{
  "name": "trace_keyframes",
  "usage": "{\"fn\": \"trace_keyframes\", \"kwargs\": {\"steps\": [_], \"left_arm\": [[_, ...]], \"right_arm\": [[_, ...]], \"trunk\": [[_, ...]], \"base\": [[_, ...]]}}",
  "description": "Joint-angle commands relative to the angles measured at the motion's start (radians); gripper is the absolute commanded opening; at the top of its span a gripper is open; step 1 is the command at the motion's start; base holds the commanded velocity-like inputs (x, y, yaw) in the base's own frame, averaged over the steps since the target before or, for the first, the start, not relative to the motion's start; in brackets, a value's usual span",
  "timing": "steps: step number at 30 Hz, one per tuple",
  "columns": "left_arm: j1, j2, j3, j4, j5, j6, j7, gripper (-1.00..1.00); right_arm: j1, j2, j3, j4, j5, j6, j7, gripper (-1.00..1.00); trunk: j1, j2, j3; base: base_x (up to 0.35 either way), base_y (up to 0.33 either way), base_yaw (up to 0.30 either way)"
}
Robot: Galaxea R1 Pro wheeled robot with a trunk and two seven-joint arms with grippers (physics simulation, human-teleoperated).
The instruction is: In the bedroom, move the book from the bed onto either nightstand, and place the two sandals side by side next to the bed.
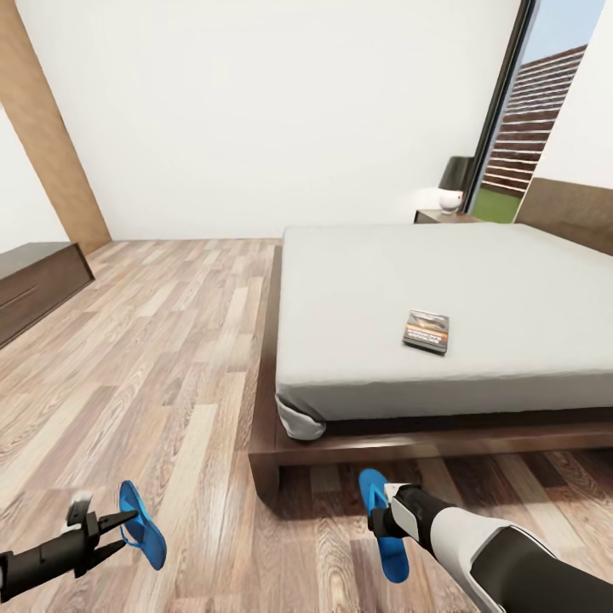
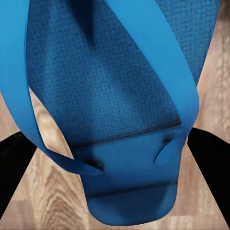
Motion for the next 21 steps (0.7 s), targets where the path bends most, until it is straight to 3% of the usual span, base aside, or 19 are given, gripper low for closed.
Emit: {"fn": "trace_keyframes", "kwargs": {"steps": [1,21], "left_arm": [[0.0,-0.003,0.0,-0.005,0.002,0.006,0.0,-1.0],[-0.001,-0.039,-0.007,-0.072,-0.002,0.01,0.0,-1.0]], "right_arm": [[-0.001,0.001,0.008,0.002,-0.012,0.001,-0.001,-1.0],[-0.001,0.002,0.008,0.002,-0.007,-0.003,-0.002,-1.0]], "trunk": [[0.0,-0.001,-0.005],[0.009,-0.005,-0.082]], "base": [[0.0,0.0,0.0],[0.0,0.0,0.0]]}}
